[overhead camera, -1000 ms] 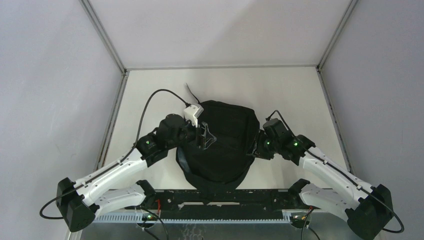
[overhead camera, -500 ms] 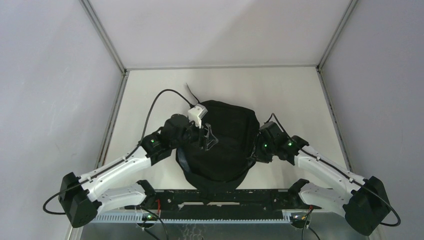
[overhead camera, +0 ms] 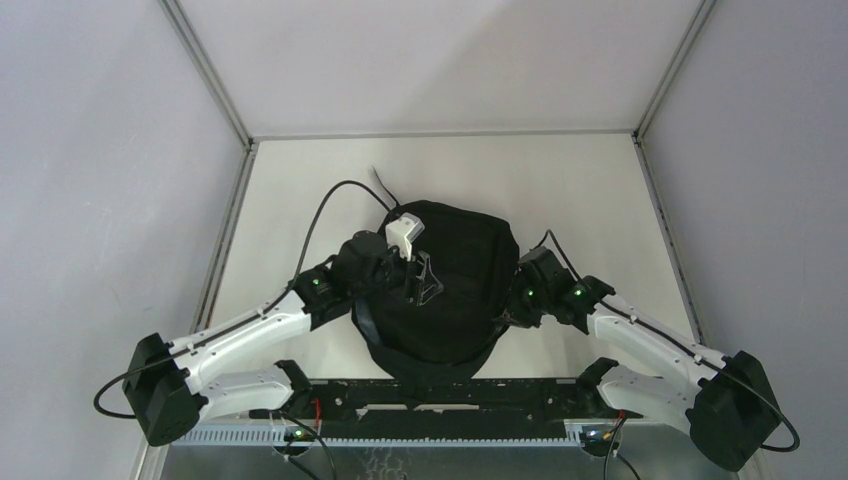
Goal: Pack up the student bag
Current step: Zip the student bag at the center of the board.
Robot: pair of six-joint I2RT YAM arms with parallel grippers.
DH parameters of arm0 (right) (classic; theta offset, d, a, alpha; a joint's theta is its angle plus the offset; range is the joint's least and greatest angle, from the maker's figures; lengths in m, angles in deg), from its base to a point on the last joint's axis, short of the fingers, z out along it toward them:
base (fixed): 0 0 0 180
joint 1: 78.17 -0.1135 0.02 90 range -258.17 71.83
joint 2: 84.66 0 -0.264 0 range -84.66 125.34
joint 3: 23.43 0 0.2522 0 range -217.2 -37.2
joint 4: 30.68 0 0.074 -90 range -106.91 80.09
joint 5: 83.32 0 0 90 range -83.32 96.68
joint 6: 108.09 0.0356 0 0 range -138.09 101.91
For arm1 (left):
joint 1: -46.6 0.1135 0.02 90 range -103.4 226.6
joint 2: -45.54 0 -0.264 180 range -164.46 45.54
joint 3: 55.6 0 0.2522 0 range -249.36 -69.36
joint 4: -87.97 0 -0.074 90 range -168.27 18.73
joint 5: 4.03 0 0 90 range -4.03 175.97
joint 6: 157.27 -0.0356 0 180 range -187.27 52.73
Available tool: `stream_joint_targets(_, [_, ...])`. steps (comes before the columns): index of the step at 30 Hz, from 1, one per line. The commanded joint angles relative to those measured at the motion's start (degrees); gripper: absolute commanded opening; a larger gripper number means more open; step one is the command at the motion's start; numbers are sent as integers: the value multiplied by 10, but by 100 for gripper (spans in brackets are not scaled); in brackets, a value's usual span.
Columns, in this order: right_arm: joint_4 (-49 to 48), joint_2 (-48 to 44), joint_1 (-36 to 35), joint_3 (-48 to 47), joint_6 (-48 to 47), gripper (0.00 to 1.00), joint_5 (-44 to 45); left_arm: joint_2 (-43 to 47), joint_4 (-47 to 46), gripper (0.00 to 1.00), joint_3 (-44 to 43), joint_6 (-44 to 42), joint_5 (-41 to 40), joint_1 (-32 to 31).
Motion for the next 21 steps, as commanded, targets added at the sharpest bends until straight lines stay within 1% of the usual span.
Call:
stream_joint_targets(1, [-22,-8,-5,-2,15,21,-8,1,-29,67,2,5,8,-4])
stream_joint_targets(5, [-16,-18,-5,-2,18,5,-2,1,-31,67,3,4,6,-4])
stream_joint_targets(7, [-12,-23,-5,-2,20,0,2,1,-30,67,2,4,7,-4])
stream_joint_targets(15, [-3,-29,-3,-2,19,0,13,-11,-32,68,-2,7,4,-5])
stream_joint_targets(20, [28,-45,-4,-2,3,0,48,-20,-32,69,-9,7,-2,-12])
stream_joint_targets(21, [34,-46,-4,-1,0,2,52,-24,-33,69,-11,6,-1,-13])
